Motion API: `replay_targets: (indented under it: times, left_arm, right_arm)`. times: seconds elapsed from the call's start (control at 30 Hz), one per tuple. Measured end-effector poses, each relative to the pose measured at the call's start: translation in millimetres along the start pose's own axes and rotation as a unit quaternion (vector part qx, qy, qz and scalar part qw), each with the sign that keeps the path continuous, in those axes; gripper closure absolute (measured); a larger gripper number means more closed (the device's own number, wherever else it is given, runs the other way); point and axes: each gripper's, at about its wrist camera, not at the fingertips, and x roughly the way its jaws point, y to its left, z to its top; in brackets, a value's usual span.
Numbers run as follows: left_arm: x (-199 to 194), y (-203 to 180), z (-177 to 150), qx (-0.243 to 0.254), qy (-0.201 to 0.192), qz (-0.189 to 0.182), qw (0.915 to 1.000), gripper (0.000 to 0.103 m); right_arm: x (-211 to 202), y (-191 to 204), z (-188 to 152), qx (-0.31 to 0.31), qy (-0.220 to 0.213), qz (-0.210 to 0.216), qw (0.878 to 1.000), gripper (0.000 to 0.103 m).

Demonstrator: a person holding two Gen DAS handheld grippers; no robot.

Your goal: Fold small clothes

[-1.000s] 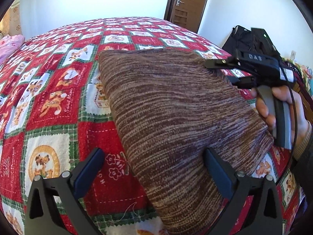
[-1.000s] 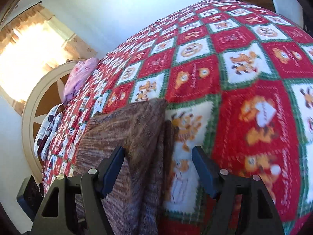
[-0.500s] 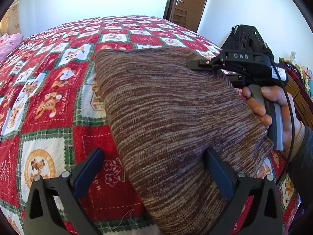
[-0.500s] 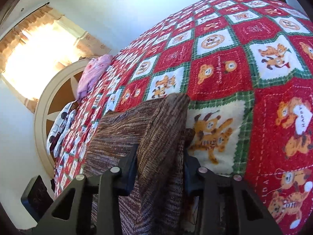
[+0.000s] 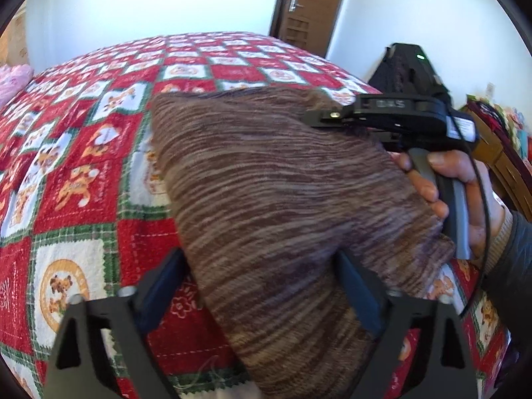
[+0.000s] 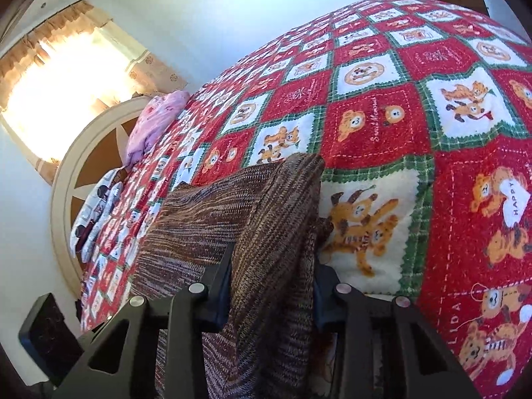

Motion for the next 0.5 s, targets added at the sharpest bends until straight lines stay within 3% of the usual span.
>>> replay_targets:
  times: [0.07, 0.23, 0.33, 0.5]
  left_arm:
    - [-1.8, -4.1, -1.1, 0.01, -0.003, 0.004, 0.9999, 0.024]
    - [-12.7, -7.8, -2.1, 0.016, -0.017, 0.005, 0.9997, 0.054]
    - [-19.5, -9.0, -2.7, 0.02, -0.018, 0.01, 0.9996, 0.063]
    - [-33.9, -6.0, -3.3, 0.018, -0.02, 0.003, 0.9996, 0.069]
  right_arm:
    - [-2.5, 5.1, -1.9, -0.015, -0.006, -0.013, 1.0, 0.072]
    - [-16.9, 20.5, -5.7, -0.038, -0.036, -0.028, 0.998, 0.08]
    - [-25.7, 27.1, -8.1, -0.029, -0.049, -0.028, 0.998, 0.081]
    - [-37.6, 42.5, -13.7, -0.028, -0.058, -0.023, 0.998, 0.082]
